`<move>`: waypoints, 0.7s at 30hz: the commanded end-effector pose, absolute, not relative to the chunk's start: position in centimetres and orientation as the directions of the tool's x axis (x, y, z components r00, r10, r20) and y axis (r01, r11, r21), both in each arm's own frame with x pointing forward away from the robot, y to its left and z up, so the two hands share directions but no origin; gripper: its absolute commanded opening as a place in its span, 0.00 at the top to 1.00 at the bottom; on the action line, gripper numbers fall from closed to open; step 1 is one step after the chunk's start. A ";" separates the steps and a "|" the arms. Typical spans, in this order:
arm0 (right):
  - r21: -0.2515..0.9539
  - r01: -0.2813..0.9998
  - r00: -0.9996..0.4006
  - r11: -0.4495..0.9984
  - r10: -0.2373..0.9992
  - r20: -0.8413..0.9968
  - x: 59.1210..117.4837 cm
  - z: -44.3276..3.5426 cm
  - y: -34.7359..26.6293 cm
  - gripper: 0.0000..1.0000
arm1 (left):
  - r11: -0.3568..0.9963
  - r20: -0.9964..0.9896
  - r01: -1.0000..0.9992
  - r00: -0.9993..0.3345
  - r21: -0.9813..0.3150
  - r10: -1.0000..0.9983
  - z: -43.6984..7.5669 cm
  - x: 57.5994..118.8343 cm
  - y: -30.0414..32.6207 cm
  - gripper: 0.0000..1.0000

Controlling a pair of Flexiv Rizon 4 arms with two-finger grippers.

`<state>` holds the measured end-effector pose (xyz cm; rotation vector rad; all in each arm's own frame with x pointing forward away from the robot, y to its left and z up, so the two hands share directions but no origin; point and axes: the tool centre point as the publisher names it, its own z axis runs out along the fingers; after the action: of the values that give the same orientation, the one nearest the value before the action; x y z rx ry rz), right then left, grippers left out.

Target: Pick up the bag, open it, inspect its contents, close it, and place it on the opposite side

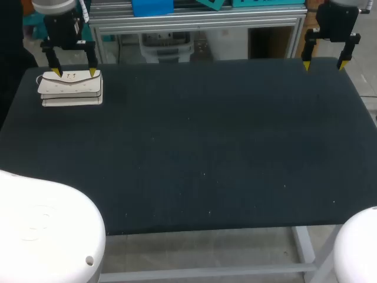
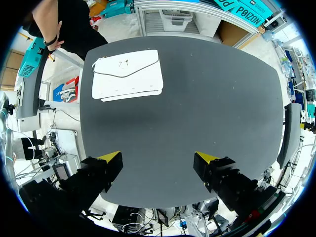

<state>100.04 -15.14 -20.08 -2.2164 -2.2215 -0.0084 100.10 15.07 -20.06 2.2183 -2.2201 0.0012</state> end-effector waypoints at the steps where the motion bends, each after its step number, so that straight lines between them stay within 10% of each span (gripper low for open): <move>1: 0.000 1.000 -0.001 0.001 1.000 0.004 100.0 -20.0 -15.1 0.00 | 0.000 0.001 -1.000 0.000 0.001 -1.000 -20.0 100.1 15.0 0.00; 21: 0.012 0.999 -0.037 0.037 0.999 -0.002 100.1 -20.3 -14.8 0.00 | 0.014 0.029 -1.000 -0.015 -0.009 -0.999 -20.4 100.4 15.6 0.00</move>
<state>100.11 -15.01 -20.07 -2.1987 -2.2394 -0.0127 100.36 15.09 -20.07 2.2069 -2.2325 0.0141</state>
